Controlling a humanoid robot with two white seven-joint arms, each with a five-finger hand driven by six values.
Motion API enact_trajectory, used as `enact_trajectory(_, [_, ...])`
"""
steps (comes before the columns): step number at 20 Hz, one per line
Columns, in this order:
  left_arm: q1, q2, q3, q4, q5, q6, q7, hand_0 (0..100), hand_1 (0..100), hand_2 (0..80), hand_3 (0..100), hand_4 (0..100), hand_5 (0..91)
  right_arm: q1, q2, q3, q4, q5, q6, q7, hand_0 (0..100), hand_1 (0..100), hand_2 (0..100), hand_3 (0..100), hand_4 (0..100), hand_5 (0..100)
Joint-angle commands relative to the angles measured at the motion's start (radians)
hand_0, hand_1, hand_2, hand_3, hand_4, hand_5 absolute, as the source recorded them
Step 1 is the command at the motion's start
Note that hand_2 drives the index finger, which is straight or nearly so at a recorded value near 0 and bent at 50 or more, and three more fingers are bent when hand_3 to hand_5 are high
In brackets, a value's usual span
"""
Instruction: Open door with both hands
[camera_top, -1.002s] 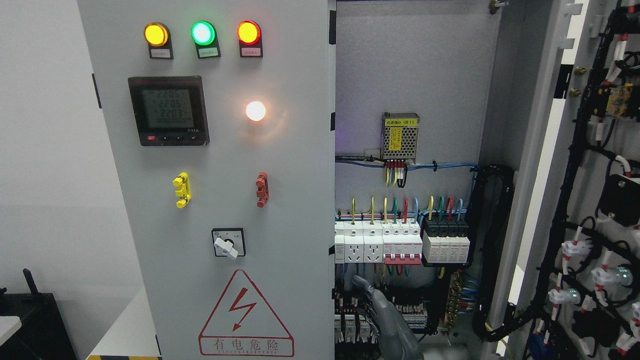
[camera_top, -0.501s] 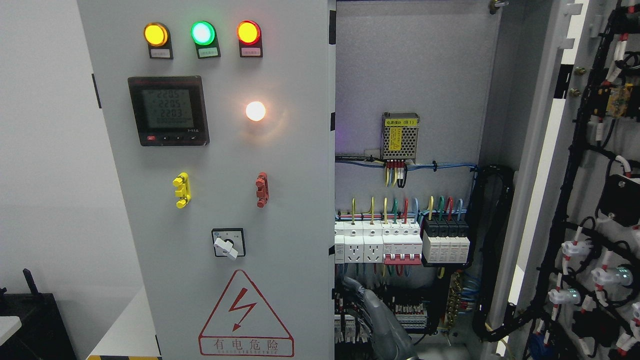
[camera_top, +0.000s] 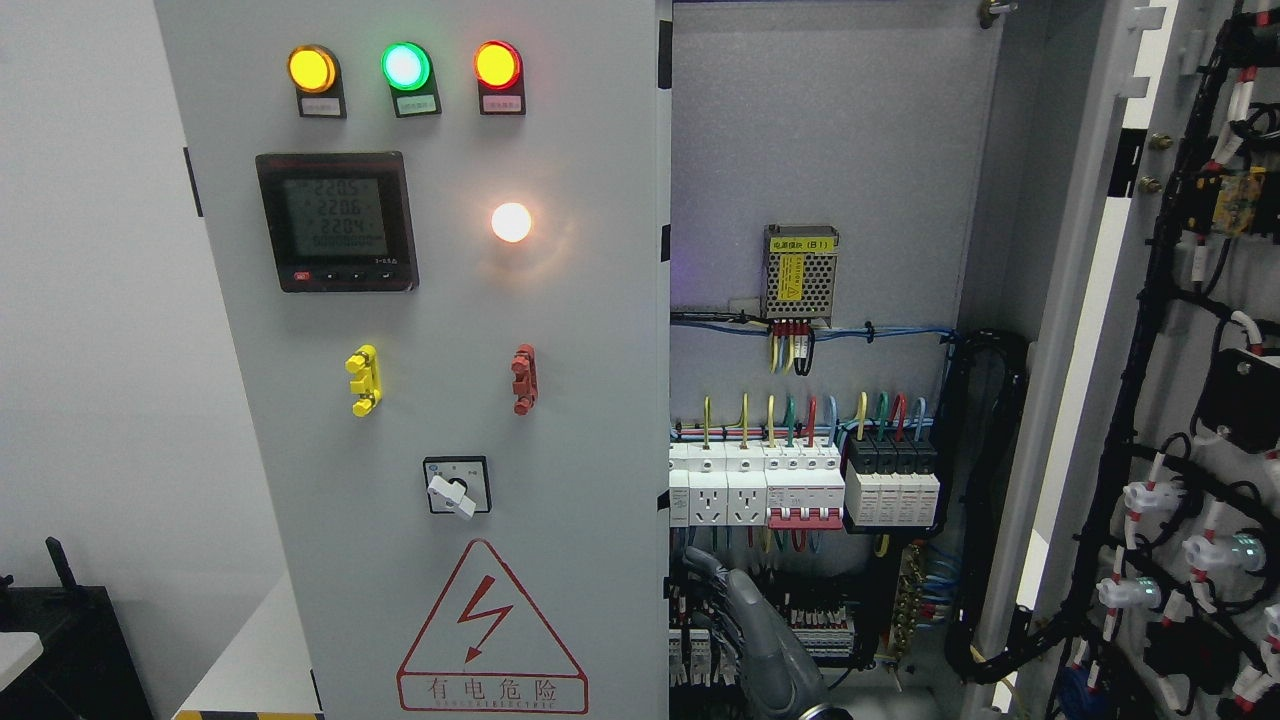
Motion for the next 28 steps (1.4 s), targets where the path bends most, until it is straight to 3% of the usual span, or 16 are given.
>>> enact_trajectory(1, [0.0, 0.0, 0.031, 0.0, 0.0, 0.0, 0.0, 0, 0, 0.0, 0, 3, 0.0, -0.02, -0.005, 0.004, 0.037, -0.006, -0.002, 0.001, 0, 0, 0, 0, 0, 0])
enact_trajectory(5, [0.0, 0.001, 0.031, 0.0, 0.0, 0.0, 0.0, 0, 0, 0.0, 0, 3, 0.0, -0.022, -0.016, 0.005, 0.034, -0.006, -0.004, 0.069, 0, 0, 0, 0, 0, 0])
enact_trajectory(20, [0.0, 0.0, 0.031, 0.0, 0.0, 0.0, 0.0, 0, 0, 0.0, 0, 3, 0.0, -0.052, -0.038, 0.002, 0.068, -0.043, -0.002, 0.073, 0, 0, 0, 0, 0, 0])
enact_trajectory(21, [0.0, 0.0, 0.031, 0.0, 0.0, 0.0, 0.0, 0, 0, 0.0, 0, 3, 0.0, -0.052, -0.038, 0.002, 0.074, -0.043, -0.002, 0.079, 0, 0, 0, 0, 0, 0])
enact_trajectory(24, [0.0, 0.001, 0.031, 0.0, 0.0, 0.0, 0.0, 0, 0, 0.0, 0, 3, 0.0, -0.068, -0.039, 0.001, 0.097, -0.043, -0.002, 0.154, 0, 0, 0, 0, 0, 0])
enact_trajectory(28, [0.0, 0.0, 0.031, 0.0, 0.0, 0.0, 0.0, 0, 0, 0.0, 0, 3, 0.0, -0.077, -0.039, -0.001, 0.117, -0.043, -0.004, 0.161, 0, 0, 0, 0, 0, 0])
